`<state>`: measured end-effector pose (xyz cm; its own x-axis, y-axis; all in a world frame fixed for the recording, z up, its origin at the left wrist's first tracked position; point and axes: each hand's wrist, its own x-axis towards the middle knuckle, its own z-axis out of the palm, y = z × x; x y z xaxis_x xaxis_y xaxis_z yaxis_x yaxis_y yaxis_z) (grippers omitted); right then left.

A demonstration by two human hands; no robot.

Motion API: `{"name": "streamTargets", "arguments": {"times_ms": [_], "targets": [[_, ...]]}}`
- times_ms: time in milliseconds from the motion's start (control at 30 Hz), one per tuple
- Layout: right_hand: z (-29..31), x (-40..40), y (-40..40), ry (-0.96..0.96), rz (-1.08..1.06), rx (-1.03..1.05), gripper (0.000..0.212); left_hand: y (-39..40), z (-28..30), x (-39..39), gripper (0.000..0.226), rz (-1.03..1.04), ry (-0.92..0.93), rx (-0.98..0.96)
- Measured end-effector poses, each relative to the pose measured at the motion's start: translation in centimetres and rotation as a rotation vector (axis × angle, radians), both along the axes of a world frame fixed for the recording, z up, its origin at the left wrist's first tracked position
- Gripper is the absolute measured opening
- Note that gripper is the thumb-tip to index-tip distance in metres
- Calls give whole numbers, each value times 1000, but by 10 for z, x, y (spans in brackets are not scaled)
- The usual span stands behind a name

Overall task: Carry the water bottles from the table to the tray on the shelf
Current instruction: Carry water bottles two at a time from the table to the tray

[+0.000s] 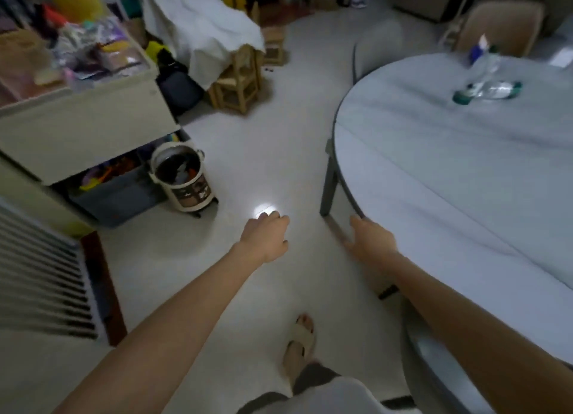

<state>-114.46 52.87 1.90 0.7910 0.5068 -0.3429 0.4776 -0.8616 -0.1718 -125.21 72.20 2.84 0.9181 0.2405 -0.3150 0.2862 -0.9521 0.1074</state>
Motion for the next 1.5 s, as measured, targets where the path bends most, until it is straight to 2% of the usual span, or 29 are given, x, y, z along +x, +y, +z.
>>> {"name": "streamTargets", "arguments": {"times_ms": [133, 333, 600, 767, 900, 1000, 1100, 1233, 1400, 1500], "targets": [[4, 77, 1, -9, -154, -6, 37, 11, 1, 109, 44, -150, 14, -10], [17, 188, -10, -47, -390, 6, 39, 27, 10, 262, 46, -360, -9, -77], [15, 318, -10, -73, -714, 14, 39, 23, 7, 460, 50, -695, 11, -54], [21, 383, -8, -82, -904, 46, 38, 19, 21, 570, 51, -818, 5, -108], [17, 432, -18, -70, -1041, 105, 41, 5, 20, 640, 53, -815, -4, -195], [5, 477, -37, -40, -1163, 229, 43, -15, 8, 686, 56, -771, -17, -302], [-11, 531, -61, -46, -1287, 361, 39, -45, -11, 737, 61, -638, -51, -489], [-30, 599, -89, -52, -1378, 524, 31, -95, -40, 801, 69, -398, -95, -842], [-60, 662, -117, -33, -1456, 673, 31, -146, -72, 857, 85, -353, -81, -1088], [-75, 693, -132, -34, -1468, 692, 31, -164, -82, 877, 72, -291, -51, -1190]]}}
